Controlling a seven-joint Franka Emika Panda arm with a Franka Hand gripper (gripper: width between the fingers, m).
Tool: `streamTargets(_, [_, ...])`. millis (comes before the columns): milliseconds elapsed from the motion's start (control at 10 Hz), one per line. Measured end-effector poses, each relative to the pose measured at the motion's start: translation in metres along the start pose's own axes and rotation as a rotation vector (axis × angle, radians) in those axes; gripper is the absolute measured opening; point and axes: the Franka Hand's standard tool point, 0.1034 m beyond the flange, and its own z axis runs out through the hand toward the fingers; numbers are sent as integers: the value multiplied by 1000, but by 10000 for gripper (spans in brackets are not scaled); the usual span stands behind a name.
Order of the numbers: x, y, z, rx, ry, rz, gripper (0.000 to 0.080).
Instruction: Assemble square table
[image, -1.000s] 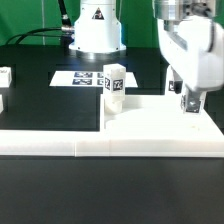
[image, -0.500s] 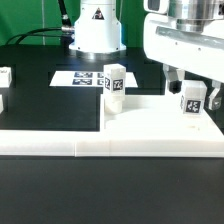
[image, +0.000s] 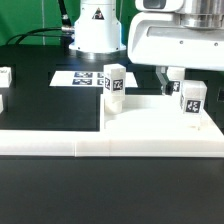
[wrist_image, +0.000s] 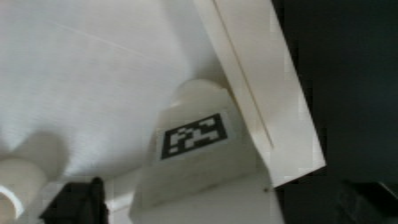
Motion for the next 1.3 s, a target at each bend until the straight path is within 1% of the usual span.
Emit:
streamTargets(100, [-1, 0, 3, 3, 15, -94, 649])
streamTargets(200, [-1, 2, 4, 3, 20, -122, 649])
streamTargets(300, [-1, 2, 4, 4, 20, -108, 606])
streamTargets(500, [-1, 2, 4, 4, 20, -79, 334])
streamTargets(600, [-1, 2, 4, 5, 19, -13, 334])
streamTargets(700, [-1, 2, 5, 6, 19, 45, 291])
streamTargets(800, [0, 3, 5, 8, 19, 179, 291])
streamTargets(1000, [0, 4, 5, 2, 24, 479, 291])
streamTargets(1100, [1, 6, 6, 12, 19, 607, 291])
streamTargets(1200, [2, 8, 5, 30, 6, 739, 291])
streamTargets(1300, [2, 10, 6, 40, -3, 878, 291])
